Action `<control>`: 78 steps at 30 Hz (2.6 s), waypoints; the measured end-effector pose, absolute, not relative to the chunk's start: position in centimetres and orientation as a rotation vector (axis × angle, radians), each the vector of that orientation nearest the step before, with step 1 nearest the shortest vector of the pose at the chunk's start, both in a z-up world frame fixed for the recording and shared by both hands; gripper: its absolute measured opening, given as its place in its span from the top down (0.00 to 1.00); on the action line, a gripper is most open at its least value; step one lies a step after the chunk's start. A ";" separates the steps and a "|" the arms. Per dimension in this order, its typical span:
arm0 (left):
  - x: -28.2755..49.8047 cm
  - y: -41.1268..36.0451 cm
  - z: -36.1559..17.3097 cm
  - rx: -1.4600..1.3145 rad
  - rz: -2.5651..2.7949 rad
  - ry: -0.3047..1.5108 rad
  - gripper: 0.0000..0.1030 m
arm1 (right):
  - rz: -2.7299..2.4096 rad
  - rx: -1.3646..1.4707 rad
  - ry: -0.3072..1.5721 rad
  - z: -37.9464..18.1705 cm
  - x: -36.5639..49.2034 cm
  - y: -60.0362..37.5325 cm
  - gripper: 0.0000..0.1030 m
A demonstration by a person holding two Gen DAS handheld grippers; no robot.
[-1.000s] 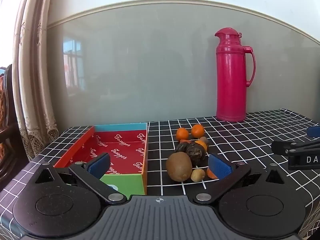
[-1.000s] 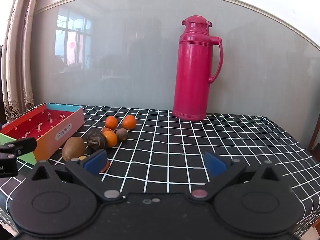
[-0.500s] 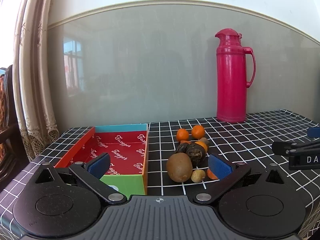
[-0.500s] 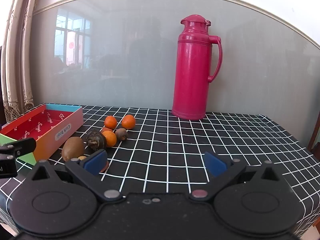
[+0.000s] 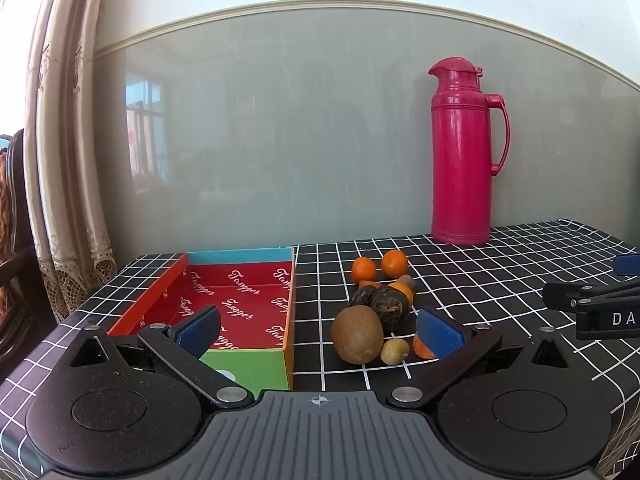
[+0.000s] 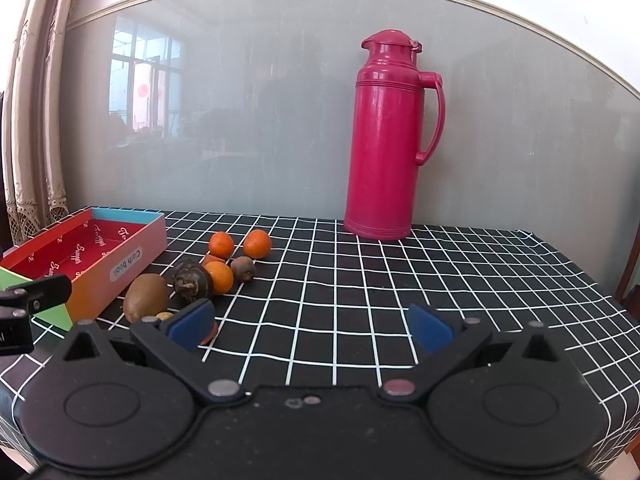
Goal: Organize fruits
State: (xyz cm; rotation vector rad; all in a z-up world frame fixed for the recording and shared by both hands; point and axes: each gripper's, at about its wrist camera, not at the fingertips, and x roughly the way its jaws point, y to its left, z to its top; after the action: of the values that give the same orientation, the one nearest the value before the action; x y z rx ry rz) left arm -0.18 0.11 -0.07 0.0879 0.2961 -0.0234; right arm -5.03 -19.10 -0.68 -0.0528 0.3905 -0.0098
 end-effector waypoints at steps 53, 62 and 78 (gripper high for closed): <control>-0.1 0.0 0.0 0.091 -0.030 0.301 0.00 | -0.010 -0.051 0.390 -0.8 -5.0 -19.1 0.00; 0.5 -0.1 -0.2 0.050 -0.064 0.318 0.00 | -0.020 -0.044 0.385 -0.6 -5.3 -19.5 0.00; 3.7 -4.1 -1.8 0.108 -0.127 0.376 0.01 | -0.116 0.001 0.372 -0.8 -4.3 -20.8 0.00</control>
State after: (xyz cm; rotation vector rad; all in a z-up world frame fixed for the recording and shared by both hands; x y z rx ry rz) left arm 3.69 -4.07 -1.79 0.1075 0.3762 -0.1268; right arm -4.33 -20.81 -0.78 0.0007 0.3717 -0.1162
